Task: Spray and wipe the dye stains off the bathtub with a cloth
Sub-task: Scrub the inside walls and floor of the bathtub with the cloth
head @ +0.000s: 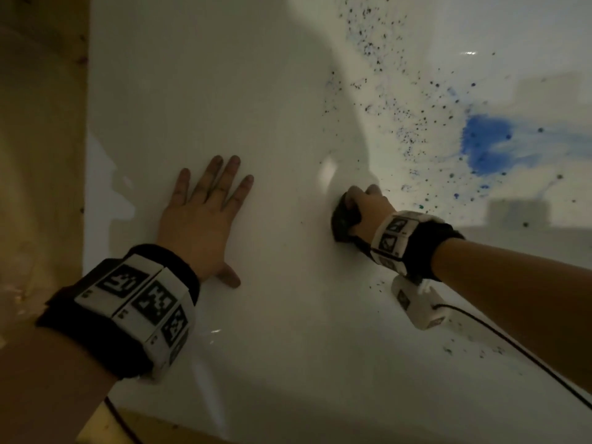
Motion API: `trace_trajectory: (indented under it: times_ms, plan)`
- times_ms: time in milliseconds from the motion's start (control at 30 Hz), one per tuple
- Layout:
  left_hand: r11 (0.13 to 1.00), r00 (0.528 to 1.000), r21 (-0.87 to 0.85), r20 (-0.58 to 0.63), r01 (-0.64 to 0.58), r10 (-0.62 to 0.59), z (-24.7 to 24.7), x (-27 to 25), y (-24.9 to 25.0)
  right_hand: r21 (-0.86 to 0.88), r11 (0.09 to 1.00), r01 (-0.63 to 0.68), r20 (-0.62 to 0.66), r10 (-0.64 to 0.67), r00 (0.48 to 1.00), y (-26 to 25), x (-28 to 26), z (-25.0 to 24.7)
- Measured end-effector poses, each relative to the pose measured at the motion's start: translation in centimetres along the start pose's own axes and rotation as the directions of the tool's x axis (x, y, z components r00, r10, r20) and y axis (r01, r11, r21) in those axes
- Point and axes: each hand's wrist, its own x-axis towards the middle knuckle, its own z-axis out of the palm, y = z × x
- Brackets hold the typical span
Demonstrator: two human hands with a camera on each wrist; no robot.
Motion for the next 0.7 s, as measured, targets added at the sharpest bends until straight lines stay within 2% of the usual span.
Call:
trace_trajectory:
  times_ms: [33, 100, 167, 233, 267, 333, 400, 467, 567, 633, 700]
  plan:
    - [1.0, 1.0, -0.004, 0.008, -0.004, 0.004, -0.2, -0.1, 0.0, 0.064, 0.998, 0.011, -0.029, -0.009, 1.0, -0.3, -0.7, -0.4]
    - [0.999, 1.0, -0.046, 0.009, -0.005, 0.005, -0.9, -0.2, -0.2, 0.195, 0.964, 0.182, -0.051, -0.175, 0.983, -1.9, -3.6, -0.2]
    - [0.996, 0.999, -0.092, -0.045, 0.006, -0.011, -2.1, 0.2, -0.8, 0.249, 0.884, 0.396, 0.006, -0.41, 0.912, -4.6, -6.9, 0.8]
    - [0.996, 0.994, -0.085, -0.101, 0.032, -0.04, -3.4, 1.0, -1.6, 0.175, 0.844, 0.506, 0.092, -0.526, 0.845, -6.9, -8.1, 2.1]
    - [0.996, 0.993, -0.082, -0.103, 0.04, -0.049, -4.0, 1.6, -2.0, 0.134, 0.85, 0.509, 0.092, -0.522, 0.848, -7.6, -7.6, 2.5]
    - [0.996, 0.995, -0.081, -0.092, 0.04, -0.048, -4.9, 2.6, -2.4, 0.164, 0.88, 0.446, -0.001, -0.452, 0.892, -7.8, -5.5, 2.2]
    - [0.997, 0.996, -0.073, -0.082, 0.032, -0.038, -5.1, 3.3, -2.7, 0.259, 0.909, 0.327, -0.11, -0.308, 0.945, -6.6, -2.6, 1.1]
    - [0.997, 0.997, -0.078, -0.076, 0.022, -0.028, -4.9, 3.6, -2.7, 0.297, 0.943, 0.15, -0.157, -0.107, 0.982, -4.4, 0.6, -0.3]
    - [0.997, 0.998, -0.074, -0.065, 0.021, -0.026, -4.8, 3.9, -2.8, 0.3, 0.953, -0.038, -0.143, 0.084, 0.986, -2.2, 4.1, -2.8]
    - [0.998, 0.998, -0.062, -0.063, 0.011, -0.015, -5.1, 4.0, -2.9, 0.32, 0.947, -0.029, -0.175, 0.09, 0.98, -2.1, 4.0, -3.9]
    - [0.999, 0.999, -0.04, -0.046, 0.005, -0.007, -5.3, 4.0, -3.0, 0.365, 0.924, 0.111, -0.236, -0.024, 0.972, -3.3, 1.8, -3.9]
